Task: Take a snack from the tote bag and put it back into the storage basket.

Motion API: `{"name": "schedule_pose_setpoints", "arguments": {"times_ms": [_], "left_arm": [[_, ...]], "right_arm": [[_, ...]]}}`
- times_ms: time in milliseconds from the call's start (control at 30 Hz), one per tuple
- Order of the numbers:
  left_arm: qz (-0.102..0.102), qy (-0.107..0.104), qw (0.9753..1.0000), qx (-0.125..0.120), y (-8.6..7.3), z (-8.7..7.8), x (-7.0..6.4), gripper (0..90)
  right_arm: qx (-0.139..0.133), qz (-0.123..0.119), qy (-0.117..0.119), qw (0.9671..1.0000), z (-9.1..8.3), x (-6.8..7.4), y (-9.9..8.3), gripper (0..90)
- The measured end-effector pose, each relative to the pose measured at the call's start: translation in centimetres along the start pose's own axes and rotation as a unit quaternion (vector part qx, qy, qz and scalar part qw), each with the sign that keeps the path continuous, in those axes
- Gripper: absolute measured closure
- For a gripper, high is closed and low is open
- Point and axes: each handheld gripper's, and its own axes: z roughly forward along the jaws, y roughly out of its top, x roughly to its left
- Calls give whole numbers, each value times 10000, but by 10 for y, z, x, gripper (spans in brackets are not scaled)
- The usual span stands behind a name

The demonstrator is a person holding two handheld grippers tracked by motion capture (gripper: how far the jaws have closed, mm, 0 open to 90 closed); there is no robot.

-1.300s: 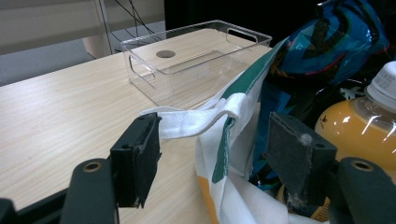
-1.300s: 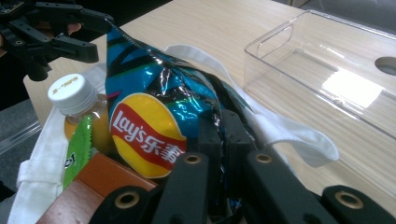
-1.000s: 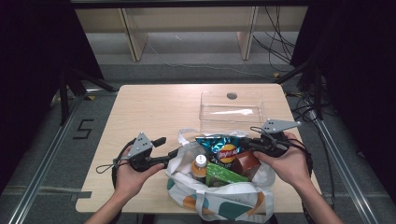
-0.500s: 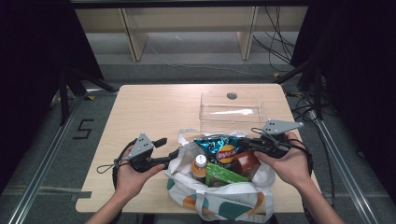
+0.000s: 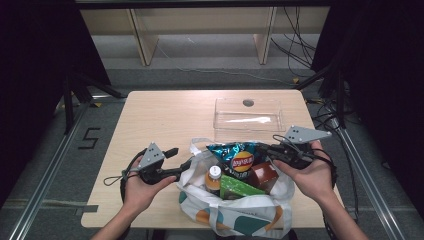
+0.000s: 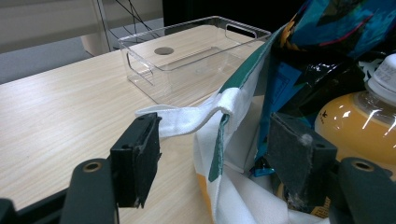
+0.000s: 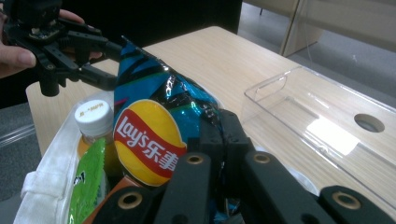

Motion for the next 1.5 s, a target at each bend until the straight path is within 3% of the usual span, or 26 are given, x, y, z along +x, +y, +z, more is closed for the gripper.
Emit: {"name": "schedule_pose_setpoints", "arguments": {"times_ms": [133, 200, 267, 333, 433, 467, 500, 533, 633, 667, 800, 867, 900, 1200, 1267, 1433, 1500], "left_arm": [[23, -10, 10000, 9, 0, 0, 0, 344], [23, -3, 10000, 13, 0, 0, 0, 344], [22, -1, 10000, 12, 0, 0, 0, 344], [28, -3, 10000, 18, 0, 0, 0, 344], [23, -7, 10000, 15, 0, 0, 0, 344], [21, -6, 10000, 9, 0, 0, 0, 344], [25, -1, 10000, 10, 0, 0, 0, 344], [20, 4, 10000, 8, 0, 0, 0, 344], [18, 4, 10000, 7, 0, 0, 0, 344], [12, 6, 10000, -1, 0, 0, 0, 344], [-6, 25, 10000, -4, 0, 0, 0, 343], [2, 33, 10000, -2, 0, 0, 1, 343], [-1, 37, 10000, -4, 1, -1, 1, 343], [-23, -6, 10000, -53, 1, 0, 1, 343], [-35, 0, 10000, -49, 1, 0, 0, 343], [-43, 27, 10000, -35, 1, -1, 0, 343], [-51, 31, 10000, -31, 1, -1, 0, 343]], "right_arm": [[-142, 30, -24, 9999, -2, 1, 2, 900], [-172, -75, -1, 9998, -4, -1, 3, 900], [-160, 36, 53, 9999, -5, 1, 4, 900], [-328, -103, -32, 9994, -5, -1, 4, 900], [-406, 52, 56, 9991, -7, 0, 6, 900], [-549, -33, -123, 9984, -8, -1, 7, 900], [-516, -2, -42, 9987, -11, -1, 8, 900], [-687, 186, 39, 9975, -15, 1, 11, 900], [-708, 112, -2, 9974, -18, 1, 15, 900], [-830, 25, -16, 9965, -17, 0, 16, 900], [-869, 22, -50, 9962, -16, -1, 16, 900], [-907, 113, 69, 9958, -15, -1, 17, 900], [-876, 196, -25, 9960, -17, 1, 18, 900], [-1288, 79, -43, 9916, -22, -1, 29, 900], [-1187, 145, -43, 9928, -24, 0, 31, 900], [-1305, 201, 8, 9912, -28, 0, 35, 900], [-1428, 76, -90, 9897, -29, -2, 37, 900]]}}
